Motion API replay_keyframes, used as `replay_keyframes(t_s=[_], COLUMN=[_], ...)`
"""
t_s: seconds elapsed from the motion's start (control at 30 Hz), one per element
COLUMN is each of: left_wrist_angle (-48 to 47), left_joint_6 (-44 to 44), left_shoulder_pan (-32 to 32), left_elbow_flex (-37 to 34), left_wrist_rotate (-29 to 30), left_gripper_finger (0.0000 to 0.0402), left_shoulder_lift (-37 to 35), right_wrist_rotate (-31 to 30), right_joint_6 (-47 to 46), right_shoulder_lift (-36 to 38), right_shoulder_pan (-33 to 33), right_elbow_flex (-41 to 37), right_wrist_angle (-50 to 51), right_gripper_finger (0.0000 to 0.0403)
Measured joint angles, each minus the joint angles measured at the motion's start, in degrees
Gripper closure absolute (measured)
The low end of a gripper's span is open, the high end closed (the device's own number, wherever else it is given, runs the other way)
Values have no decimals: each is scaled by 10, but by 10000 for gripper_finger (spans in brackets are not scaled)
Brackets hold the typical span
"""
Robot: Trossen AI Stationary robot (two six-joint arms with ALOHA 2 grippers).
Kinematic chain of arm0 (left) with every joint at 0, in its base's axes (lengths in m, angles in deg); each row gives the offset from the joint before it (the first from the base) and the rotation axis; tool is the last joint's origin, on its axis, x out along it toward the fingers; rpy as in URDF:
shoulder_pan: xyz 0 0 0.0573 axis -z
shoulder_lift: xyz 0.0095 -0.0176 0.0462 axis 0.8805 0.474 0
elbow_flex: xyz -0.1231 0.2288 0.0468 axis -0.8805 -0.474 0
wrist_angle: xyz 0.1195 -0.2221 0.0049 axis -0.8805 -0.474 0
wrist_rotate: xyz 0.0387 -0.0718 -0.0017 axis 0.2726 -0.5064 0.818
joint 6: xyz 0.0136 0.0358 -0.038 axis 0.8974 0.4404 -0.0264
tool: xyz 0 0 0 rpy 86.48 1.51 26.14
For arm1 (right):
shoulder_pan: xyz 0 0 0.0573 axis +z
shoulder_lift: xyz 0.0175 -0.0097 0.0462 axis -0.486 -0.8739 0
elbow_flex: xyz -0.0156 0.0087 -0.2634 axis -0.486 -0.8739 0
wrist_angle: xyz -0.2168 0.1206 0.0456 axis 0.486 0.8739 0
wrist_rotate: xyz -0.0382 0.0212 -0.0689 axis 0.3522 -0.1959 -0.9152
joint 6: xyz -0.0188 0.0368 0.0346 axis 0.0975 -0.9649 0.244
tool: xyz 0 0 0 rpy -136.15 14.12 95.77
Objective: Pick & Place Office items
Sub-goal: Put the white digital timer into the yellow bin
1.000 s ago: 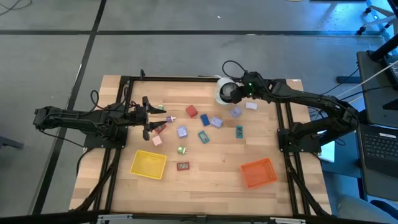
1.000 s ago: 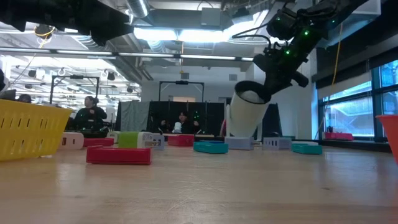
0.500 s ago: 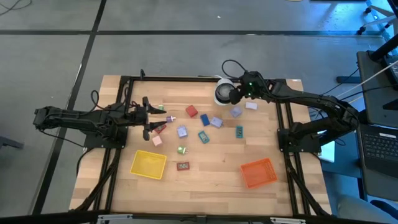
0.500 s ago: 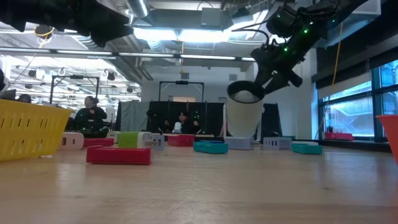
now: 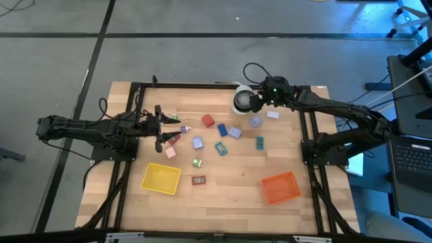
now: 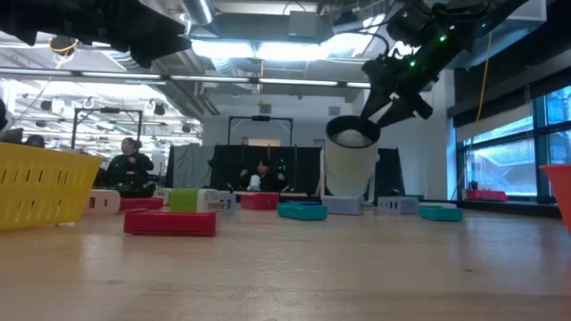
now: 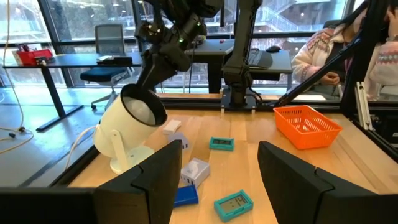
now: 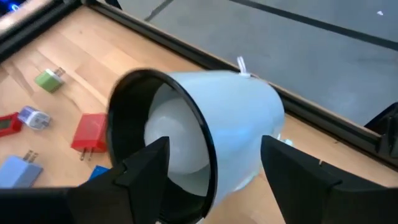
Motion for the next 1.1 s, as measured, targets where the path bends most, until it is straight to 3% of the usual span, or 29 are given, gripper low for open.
replay_keyframes(t_s=[0.2,0.5,0.83,1.1], left_wrist_angle=[-2,-5,-5,-5], left_joint_6=[0,1,1,0], left_shoulder_pan=[0,0,0,0], left_elbow_flex=[15,22,22,22], left_wrist_rotate=[0,-1,-1,-1], left_gripper_finger=[194,194,194,194], left_shoulder_lift=[0,1,1,1], right_wrist_rotate=[-2,-49,-53,-56], right_joint_6=[-2,-21,134,176], right_shoulder_lift=[70,135,65,-41], right_shoulder_pan=[5,33,43,23], right_elbow_flex=[1,1,1,1], right_wrist_angle=[66,257,301,327], right_gripper_finger=[149,149,149,149])
